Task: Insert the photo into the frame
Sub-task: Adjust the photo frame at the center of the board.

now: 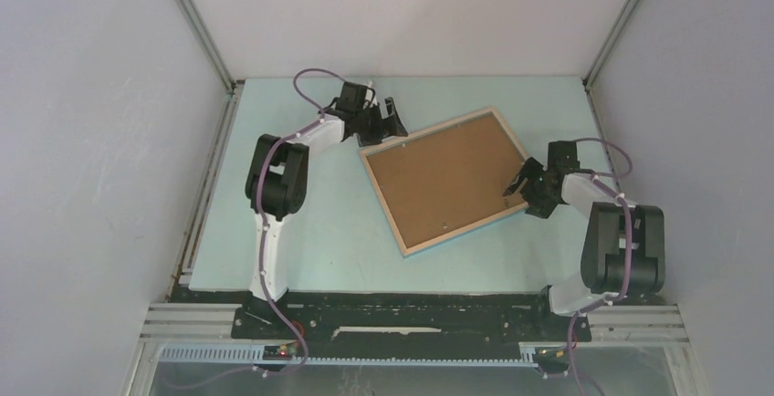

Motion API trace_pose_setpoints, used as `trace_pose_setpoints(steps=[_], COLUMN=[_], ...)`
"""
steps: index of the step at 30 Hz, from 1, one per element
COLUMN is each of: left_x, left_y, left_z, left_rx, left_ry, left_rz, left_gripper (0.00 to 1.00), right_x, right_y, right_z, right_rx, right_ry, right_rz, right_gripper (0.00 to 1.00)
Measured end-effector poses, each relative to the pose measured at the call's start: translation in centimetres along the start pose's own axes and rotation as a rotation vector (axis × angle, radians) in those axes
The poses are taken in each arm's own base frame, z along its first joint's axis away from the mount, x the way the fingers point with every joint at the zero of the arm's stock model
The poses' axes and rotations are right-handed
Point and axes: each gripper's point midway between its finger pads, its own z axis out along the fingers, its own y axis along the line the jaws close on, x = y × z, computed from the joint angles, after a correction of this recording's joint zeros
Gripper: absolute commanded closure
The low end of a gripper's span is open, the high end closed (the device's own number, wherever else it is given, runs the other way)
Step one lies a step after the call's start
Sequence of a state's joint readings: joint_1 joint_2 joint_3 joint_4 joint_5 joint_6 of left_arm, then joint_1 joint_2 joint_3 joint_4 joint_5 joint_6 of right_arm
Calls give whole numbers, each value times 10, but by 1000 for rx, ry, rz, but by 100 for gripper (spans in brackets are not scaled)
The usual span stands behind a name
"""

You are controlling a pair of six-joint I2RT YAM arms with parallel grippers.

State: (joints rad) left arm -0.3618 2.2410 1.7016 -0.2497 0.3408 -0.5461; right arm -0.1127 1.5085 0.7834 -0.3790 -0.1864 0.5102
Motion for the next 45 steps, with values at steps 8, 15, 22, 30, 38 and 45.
trace_pose_setpoints(steps=[8, 15, 22, 30, 38, 45], left_x=[17, 88, 153, 161, 170, 171], left_y=[14, 13, -21, -25, -31, -30], left_z=[-30, -76, -82, -86, -87, -88], left_rx=[45, 93, 183, 212, 233, 237], left_ry=[-104, -218, -206, -223, -192, -193], left_rz=[-98, -237, -211, -253, -265, -282], left_gripper=[3, 6, 7, 7, 7, 7], right_x=[-22, -41, -49, -39, -37, -40], right_y=[26, 39, 25, 36, 49, 23], right_z=[21, 34, 33, 11, -7, -7], right_rx=[42, 83, 156, 136, 78, 142], right_ry=[27, 0, -34, -22, -38, -31], right_rz=[-120, -228, -235, -226, -275, -239], right_gripper=[18, 18, 20, 26, 21, 23])
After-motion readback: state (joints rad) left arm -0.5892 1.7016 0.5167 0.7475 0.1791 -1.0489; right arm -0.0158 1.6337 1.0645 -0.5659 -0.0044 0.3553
